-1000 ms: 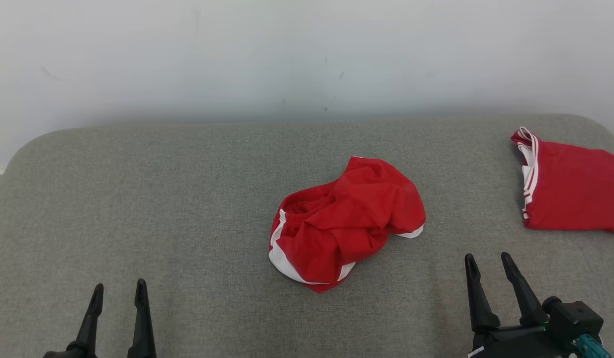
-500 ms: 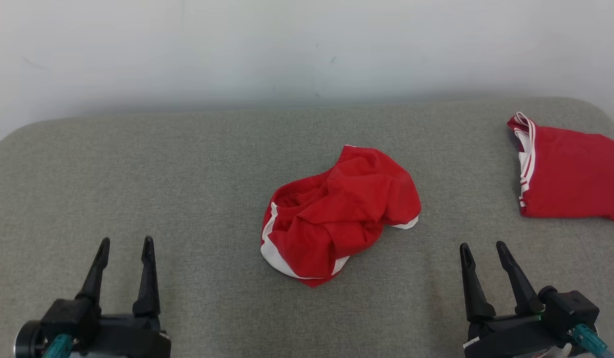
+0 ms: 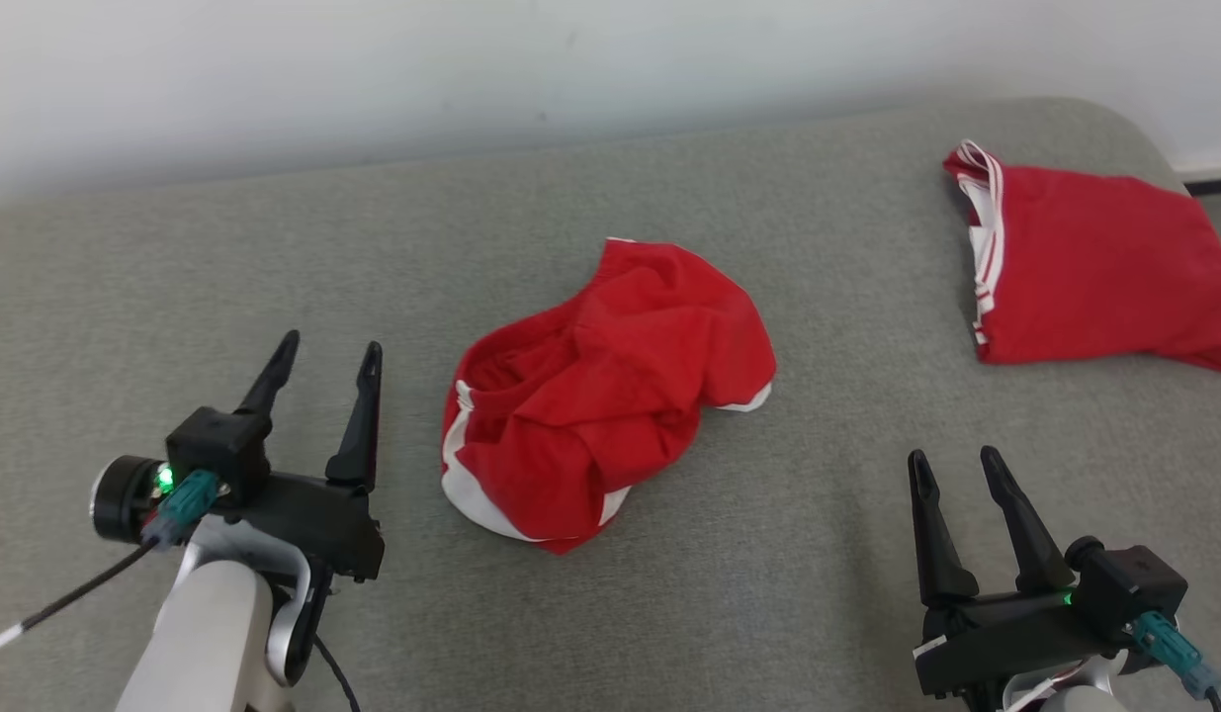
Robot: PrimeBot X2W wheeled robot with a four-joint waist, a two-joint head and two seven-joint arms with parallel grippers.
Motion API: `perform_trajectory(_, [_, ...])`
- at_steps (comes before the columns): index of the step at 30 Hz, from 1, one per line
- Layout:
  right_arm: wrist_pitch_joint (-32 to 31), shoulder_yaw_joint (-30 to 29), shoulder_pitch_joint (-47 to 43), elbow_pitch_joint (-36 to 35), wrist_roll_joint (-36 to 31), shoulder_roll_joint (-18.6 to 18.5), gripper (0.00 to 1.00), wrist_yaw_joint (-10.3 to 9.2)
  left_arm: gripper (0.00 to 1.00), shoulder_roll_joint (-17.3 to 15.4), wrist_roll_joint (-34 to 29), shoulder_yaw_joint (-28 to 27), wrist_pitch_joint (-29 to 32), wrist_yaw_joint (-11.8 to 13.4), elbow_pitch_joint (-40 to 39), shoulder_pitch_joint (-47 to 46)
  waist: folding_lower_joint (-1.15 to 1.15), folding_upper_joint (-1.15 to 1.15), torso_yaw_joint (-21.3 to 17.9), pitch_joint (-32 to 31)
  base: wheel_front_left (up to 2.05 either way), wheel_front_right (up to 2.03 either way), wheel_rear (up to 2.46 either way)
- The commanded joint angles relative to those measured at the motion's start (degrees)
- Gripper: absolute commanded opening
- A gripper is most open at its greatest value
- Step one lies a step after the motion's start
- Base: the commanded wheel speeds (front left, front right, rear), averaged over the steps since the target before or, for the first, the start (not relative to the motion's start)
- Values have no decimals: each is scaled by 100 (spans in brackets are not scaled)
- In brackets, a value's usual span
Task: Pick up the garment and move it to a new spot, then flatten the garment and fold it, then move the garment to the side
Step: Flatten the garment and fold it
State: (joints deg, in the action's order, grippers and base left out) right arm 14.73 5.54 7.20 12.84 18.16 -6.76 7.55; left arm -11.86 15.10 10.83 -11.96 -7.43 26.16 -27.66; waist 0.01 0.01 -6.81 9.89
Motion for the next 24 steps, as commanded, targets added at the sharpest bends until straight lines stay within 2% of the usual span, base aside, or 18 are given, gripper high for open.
perform_trajectory(1, [35,-4,39,12,40,2,100,-15,100,-25,72,22,22,-4,66,-62,-1,-1,-211,202,0,0,0])
perform_trajectory(10, [45,12,213,92,56,23,100,-15,100,-118,502,787,167,1,1158,-550,-1,-1,-456,380,0,0,0])
perform_trajectory(22, [41,-56,199,63,6,22,100,-15,100,-17,1257,1862,180,1,1847,-765,-1,-1,-557,406,0,0,0])
perform_trajectory(23, [40,-67,196,65,-6,28,100,-15,78,-55,1284,1918,166,1,1912,-792,-1,-1,-555,403,0,0,0])
perform_trajectory(24, [40,-75,196,63,-19,35,100,-15,46,-80,1289,1969,169,1,1997,-798,-1,-1,-552,398,0,0,0])
